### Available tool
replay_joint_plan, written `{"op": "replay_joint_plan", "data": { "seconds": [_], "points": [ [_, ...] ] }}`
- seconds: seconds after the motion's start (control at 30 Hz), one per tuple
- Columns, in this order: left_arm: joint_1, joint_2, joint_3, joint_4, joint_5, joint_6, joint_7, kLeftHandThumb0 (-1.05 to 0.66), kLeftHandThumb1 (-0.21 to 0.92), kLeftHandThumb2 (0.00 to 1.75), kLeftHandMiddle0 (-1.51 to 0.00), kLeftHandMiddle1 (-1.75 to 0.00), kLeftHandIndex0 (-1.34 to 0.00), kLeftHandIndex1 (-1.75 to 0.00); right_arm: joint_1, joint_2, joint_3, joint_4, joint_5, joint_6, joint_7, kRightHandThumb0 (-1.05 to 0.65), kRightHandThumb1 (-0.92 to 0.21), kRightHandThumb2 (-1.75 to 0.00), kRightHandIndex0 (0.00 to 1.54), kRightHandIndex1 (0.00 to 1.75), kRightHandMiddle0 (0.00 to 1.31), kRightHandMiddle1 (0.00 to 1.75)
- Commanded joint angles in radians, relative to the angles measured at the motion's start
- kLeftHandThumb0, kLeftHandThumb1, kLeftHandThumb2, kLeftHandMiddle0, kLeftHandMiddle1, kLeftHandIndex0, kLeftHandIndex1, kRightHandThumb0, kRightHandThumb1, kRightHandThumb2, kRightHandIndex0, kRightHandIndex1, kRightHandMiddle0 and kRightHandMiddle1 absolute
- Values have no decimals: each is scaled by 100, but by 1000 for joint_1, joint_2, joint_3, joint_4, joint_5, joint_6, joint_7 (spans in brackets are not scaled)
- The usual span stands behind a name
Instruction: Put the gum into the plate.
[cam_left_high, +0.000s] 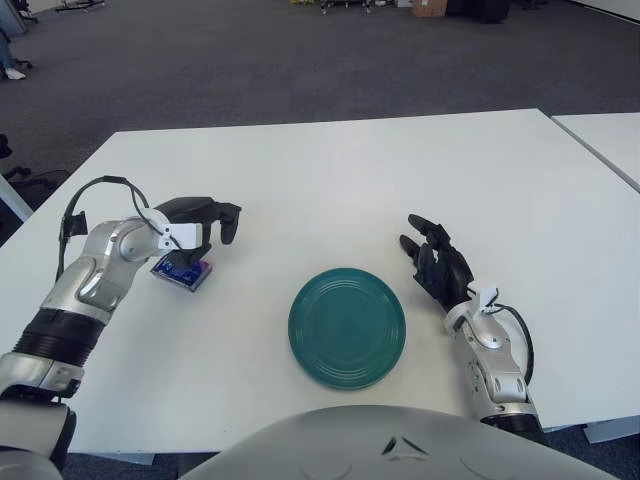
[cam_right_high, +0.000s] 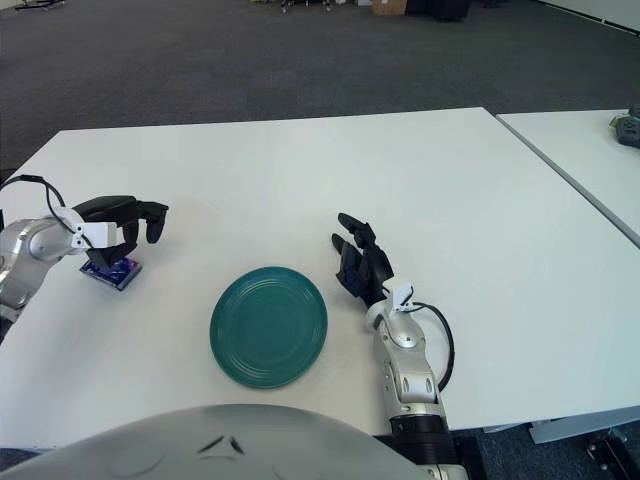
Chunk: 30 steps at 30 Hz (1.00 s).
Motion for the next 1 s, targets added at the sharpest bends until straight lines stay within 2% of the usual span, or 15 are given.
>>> {"op": "replay_joint_plan", "data": {
  "seconds": [0.0, 0.63, 0.97],
  "points": [
    [3, 26, 28, -58, -17, 36, -37, 0, 18, 133, -82, -127, -64, -175, 44, -2, 2, 59, -7, 50, -5, -77, -92, -88, 36, 1, 0, 65],
    [26, 21, 73, -137, -56, 77, -47, 0, 18, 131, -83, -124, -64, -175, 35, 10, 10, 73, -15, 56, -34, -77, -92, -86, 31, 0, 0, 66],
    [25, 38, 74, -176, -37, 92, -55, 0, 19, 130, -82, -125, -64, -175, 35, 12, 15, 80, -26, 40, -42, -79, -92, -85, 32, 1, 0, 68]
  ]
}}
